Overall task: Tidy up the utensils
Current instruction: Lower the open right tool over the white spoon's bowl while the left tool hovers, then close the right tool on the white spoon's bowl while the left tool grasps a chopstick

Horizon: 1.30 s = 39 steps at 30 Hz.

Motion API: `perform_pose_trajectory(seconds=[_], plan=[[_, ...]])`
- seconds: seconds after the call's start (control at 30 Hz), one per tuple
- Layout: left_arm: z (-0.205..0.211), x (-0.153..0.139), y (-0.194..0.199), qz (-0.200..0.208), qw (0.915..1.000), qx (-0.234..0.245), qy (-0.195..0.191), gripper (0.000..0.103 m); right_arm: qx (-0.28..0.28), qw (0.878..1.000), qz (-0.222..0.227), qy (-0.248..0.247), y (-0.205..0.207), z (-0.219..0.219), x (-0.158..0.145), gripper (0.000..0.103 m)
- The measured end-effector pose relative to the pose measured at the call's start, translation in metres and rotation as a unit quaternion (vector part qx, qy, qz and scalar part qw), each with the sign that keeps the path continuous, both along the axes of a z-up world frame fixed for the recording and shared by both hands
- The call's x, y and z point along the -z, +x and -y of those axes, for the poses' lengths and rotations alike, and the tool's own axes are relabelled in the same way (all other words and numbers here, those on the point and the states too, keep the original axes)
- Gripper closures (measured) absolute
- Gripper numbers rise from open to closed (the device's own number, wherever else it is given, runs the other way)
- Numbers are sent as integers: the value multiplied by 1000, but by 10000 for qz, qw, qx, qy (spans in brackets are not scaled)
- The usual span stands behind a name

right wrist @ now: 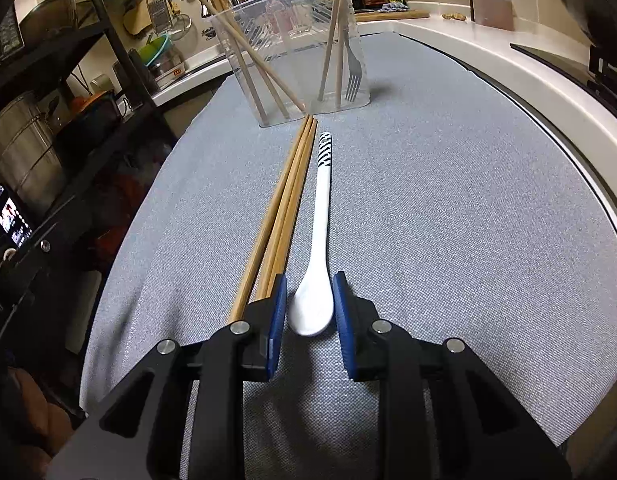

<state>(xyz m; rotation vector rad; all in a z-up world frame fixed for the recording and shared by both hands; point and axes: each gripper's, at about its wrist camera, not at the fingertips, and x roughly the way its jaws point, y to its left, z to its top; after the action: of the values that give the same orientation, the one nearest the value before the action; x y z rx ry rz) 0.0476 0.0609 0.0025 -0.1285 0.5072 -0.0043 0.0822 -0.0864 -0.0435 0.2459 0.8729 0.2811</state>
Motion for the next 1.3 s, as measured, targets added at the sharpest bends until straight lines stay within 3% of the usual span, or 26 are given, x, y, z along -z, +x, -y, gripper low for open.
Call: perform_pose_trajectory(seconds=[0.47,0.77,0.93,1.07,1.3], plan=[[1,1,2,-75,10000,11,-29,62,213,9997,-35,-70,-9,21,-1,82],[12,26,18,-687,9967,395,-173,62,465,9980,147,-409,-12,64,3,82],[29,41,23,-898,9929,750,-192,74,340,9986,204,-346,-9,76,5,83],[44,47,24,-957,9894,1041,-315,76,254,9993,227,-184,-10,78,6,80],[62,55,25,-1113,9871,1152,-52,86,297,9991,298,97,-12,88,7,78]])
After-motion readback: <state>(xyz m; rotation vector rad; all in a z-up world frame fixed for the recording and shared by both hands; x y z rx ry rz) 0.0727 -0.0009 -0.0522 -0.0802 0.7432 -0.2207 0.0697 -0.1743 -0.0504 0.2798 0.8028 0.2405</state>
